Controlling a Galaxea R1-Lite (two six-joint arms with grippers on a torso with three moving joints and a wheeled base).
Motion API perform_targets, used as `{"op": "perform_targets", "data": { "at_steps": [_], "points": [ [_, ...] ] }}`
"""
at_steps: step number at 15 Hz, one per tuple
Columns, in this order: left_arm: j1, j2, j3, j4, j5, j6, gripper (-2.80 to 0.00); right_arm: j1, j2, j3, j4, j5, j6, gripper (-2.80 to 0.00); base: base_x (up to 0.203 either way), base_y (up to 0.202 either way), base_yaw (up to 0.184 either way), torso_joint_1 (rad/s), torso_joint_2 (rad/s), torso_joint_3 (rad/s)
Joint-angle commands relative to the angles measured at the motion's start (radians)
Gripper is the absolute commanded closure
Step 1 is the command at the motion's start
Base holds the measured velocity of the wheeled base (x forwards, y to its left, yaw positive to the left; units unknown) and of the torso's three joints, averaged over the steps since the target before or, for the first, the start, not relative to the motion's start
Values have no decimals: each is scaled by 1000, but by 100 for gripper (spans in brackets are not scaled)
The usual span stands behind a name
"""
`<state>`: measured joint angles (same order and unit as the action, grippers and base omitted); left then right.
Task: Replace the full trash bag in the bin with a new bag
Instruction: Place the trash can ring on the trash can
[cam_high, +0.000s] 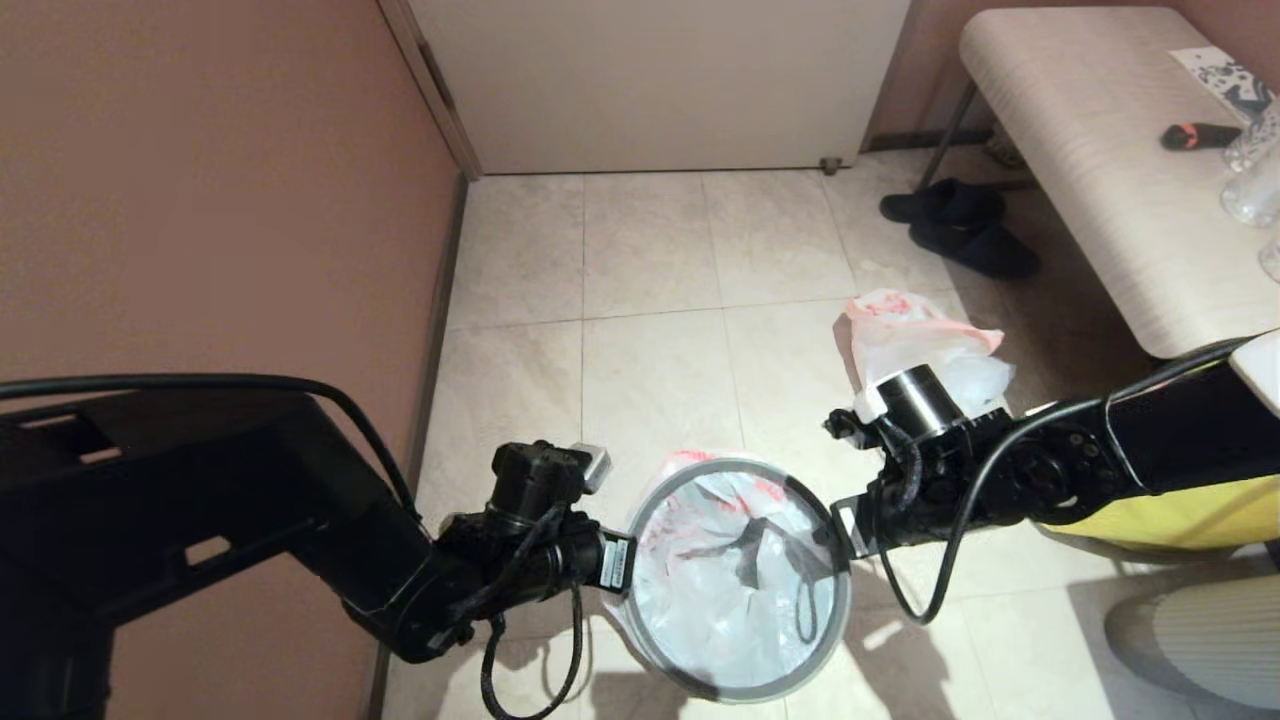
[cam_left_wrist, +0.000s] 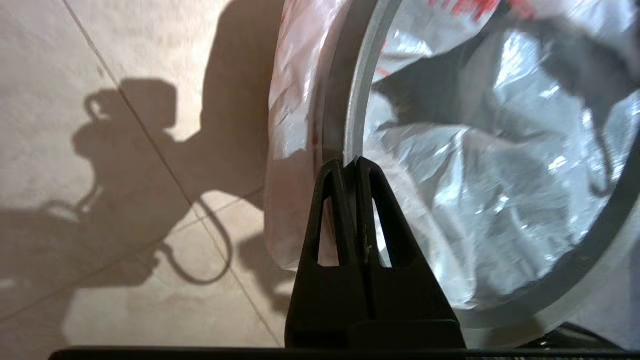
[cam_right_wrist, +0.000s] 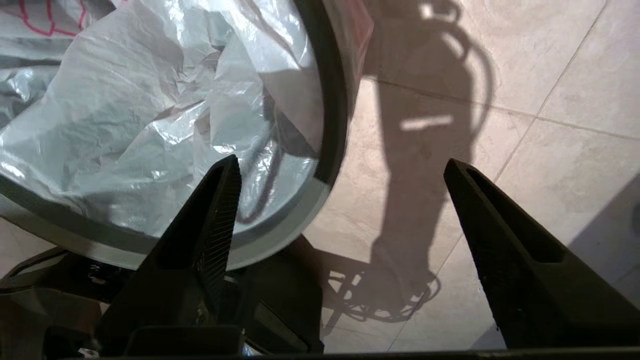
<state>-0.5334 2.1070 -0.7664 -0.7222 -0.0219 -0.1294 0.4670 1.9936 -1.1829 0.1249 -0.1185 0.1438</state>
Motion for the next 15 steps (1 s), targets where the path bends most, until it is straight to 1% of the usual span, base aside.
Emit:
{"op": "perform_targets", "data": {
  "at_steps": [1, 3, 5, 7, 11, 15],
  "points": [
    [-1, -68, -1, -13, 4, -1, 0, -1, -76, 32, 2, -1, 1, -280, 0, 0, 0, 0, 0, 0],
    [-15, -124, -7, 29, 6, -1, 0, -3, -109, 53, 5, -1, 2, -280, 0, 0, 0, 0, 0, 0],
    [-48, -159, -10, 76, 12, -2, 0, -5, -134, 78, 4, -1, 2, -280, 0, 0, 0, 0, 0, 0],
    [-63, -148, -5, 80, 46, -3, 0, -4, -138, 89, 4, -1, 2, -280, 0, 0, 0, 0, 0, 0],
    [-65, -122, 10, 76, 48, -8, 0, -1, -127, 101, -1, 0, 3, -280, 0, 0, 0, 0, 0, 0],
    [-50, -83, 10, 74, 50, -3, 0, -1, -97, 100, -7, 2, 3, -280, 0, 0, 0, 0, 0, 0]
  ]
}}
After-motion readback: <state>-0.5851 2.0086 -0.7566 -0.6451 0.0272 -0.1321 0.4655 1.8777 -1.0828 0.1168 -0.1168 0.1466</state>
